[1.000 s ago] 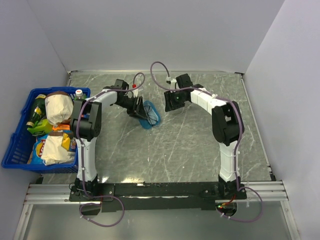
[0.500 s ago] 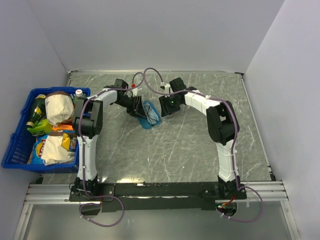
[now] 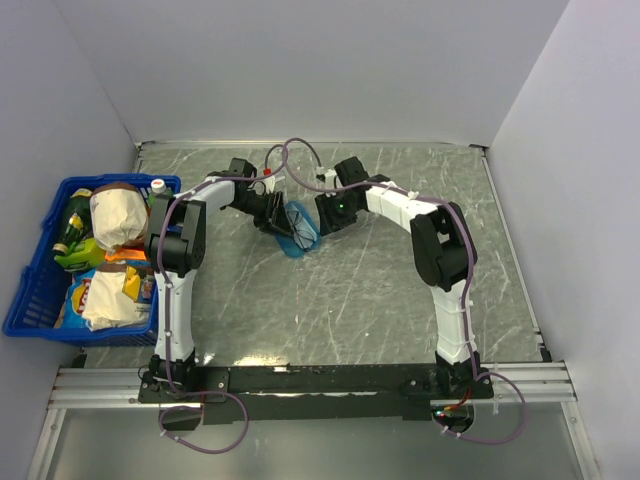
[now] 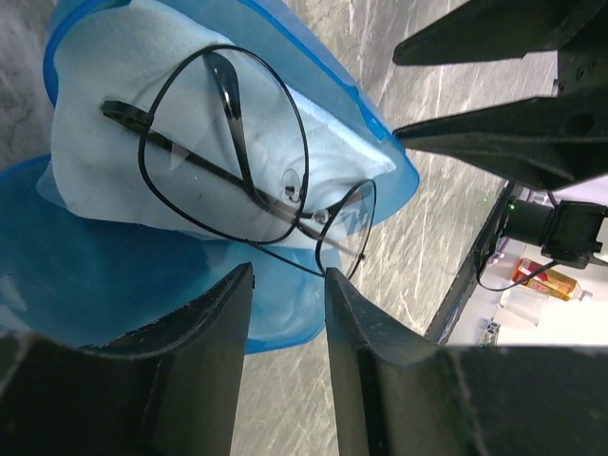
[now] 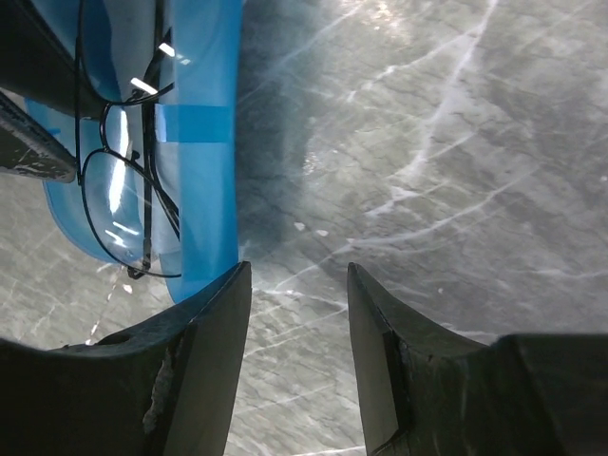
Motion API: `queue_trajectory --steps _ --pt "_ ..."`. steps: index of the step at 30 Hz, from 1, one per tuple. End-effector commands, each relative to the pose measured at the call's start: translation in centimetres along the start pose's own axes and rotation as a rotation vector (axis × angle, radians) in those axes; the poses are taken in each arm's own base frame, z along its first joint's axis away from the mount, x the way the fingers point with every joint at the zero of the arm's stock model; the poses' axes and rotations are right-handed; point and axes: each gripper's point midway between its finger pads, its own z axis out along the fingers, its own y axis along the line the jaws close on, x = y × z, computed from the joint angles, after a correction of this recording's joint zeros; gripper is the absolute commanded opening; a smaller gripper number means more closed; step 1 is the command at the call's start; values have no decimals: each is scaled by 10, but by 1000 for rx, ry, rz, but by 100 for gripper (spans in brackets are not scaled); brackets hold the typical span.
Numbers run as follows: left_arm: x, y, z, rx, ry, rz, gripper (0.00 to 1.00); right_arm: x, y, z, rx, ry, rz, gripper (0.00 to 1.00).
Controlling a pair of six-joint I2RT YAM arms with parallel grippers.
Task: Organize the sunglasses
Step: Pick up the sunglasses from the sunglasses case.
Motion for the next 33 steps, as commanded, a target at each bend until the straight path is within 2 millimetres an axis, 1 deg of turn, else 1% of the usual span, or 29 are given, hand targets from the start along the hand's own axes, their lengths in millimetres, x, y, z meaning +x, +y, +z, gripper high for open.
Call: queue_trajectory --steps 1,7,10,18,22,25,27,31,33 --pt "-14 -16 -7 28 -34 33 43 -9 9 -6 1 -18 -35 52" --pt "-17 -20 -10 30 -43 46 44 -8 14 -8 0 -19 -54 52" --pt "-19 -23 -12 35 -52 55 41 -6 13 -7 4 -16 -59 52" --pt "-18 -21 -11 38 -52 45 40 1 26 -4 -20 2 -67 50" --pt "-18 -20 -12 37 -58 44 39 2 29 -5 -22 3 -67 50" --pt "-19 -19 -13 36 -67 39 32 2 29 -6 -18 2 -69 50" --pt "-18 -17 -14 36 -69 30 30 3 30 -6 -21 2 -69 50" --pt "-19 -15 -15 35 -78 23 31 4 29 -5 -19 5 -71 50" --pt "-18 -15 -17 37 -81 18 34 4 30 -4 -22 8 -70 50"
